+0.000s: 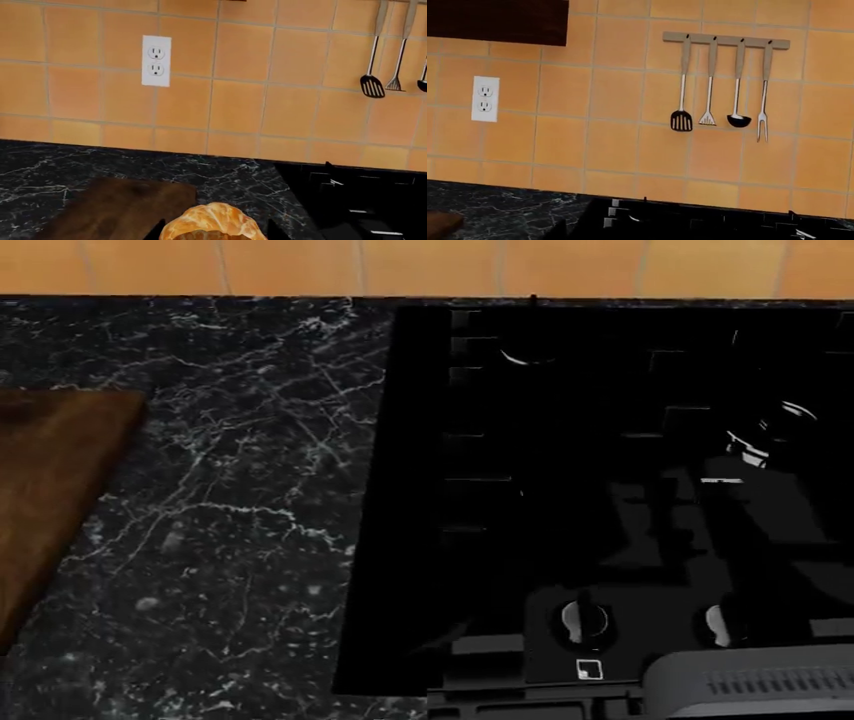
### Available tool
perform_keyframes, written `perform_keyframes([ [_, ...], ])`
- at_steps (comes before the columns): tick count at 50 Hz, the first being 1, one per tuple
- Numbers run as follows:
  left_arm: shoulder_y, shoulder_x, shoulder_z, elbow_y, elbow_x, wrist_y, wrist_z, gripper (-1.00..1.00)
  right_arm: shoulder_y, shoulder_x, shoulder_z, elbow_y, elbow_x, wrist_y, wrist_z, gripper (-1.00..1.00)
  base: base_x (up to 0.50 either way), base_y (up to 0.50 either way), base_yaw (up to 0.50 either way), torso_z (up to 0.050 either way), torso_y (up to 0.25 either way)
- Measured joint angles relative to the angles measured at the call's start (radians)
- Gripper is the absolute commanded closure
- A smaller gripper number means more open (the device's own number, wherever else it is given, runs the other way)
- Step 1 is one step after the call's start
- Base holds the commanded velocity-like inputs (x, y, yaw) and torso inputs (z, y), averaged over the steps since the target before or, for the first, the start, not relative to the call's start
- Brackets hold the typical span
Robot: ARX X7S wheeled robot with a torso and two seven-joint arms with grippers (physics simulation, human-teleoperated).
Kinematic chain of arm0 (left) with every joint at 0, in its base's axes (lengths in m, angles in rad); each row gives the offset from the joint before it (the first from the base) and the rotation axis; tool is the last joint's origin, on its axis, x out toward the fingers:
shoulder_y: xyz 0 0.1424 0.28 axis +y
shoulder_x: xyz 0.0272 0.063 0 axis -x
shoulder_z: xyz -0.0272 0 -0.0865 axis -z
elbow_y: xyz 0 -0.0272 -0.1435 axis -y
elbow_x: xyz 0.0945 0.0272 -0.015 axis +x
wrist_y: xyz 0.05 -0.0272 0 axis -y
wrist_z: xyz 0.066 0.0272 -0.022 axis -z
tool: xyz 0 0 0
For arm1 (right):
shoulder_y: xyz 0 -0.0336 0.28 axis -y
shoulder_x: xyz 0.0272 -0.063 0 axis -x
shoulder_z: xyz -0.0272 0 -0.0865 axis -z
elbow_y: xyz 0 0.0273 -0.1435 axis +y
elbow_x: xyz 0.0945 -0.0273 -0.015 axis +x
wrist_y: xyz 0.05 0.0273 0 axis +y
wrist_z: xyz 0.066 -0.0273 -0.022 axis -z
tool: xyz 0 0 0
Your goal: Place the tangerine and the mushroom on separate cutting boards.
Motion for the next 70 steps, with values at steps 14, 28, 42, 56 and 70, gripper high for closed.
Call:
perform_keyframes([
  [14,0.001,-0.007,0.004,0.002,-0.004,0.005,-0.007,1.0,0.018,0.012,-0.019,-0.013,0.006,-0.003,0.021,-1.0,0.23,0.5,0.0,0.0,0.001],
  [28,0.007,-0.007,0.015,-0.002,0.014,0.01,0.003,1.0,0.038,0.042,-0.044,-0.021,0.021,-0.032,0.05,-1.0,0.28,0.44,0.0,0.0,0.001],
  [42,-0.083,0.018,0.141,-0.033,-0.052,-0.029,-0.017,1.0,0.07,0.151,-0.151,-0.028,0.024,-0.185,0.116,-1.0,0.0,0.0,0.0,0.0,0.001],
  [56,-0.308,0.03,0.302,-0.172,-0.183,-0.101,-0.068,1.0,0.21,0.282,-0.427,-0.024,-0.007,-0.384,0.206,-1.0,0.0,0.0,0.0,0.0,0.0],
  [70,-0.45,0.054,0.466,-0.358,-0.079,-0.156,-0.005,1.0,0.258,0.296,-0.535,-0.005,-0.03,-0.442,0.225,-1.0,0.0,0.0,0.0,0.0,0.0],
])
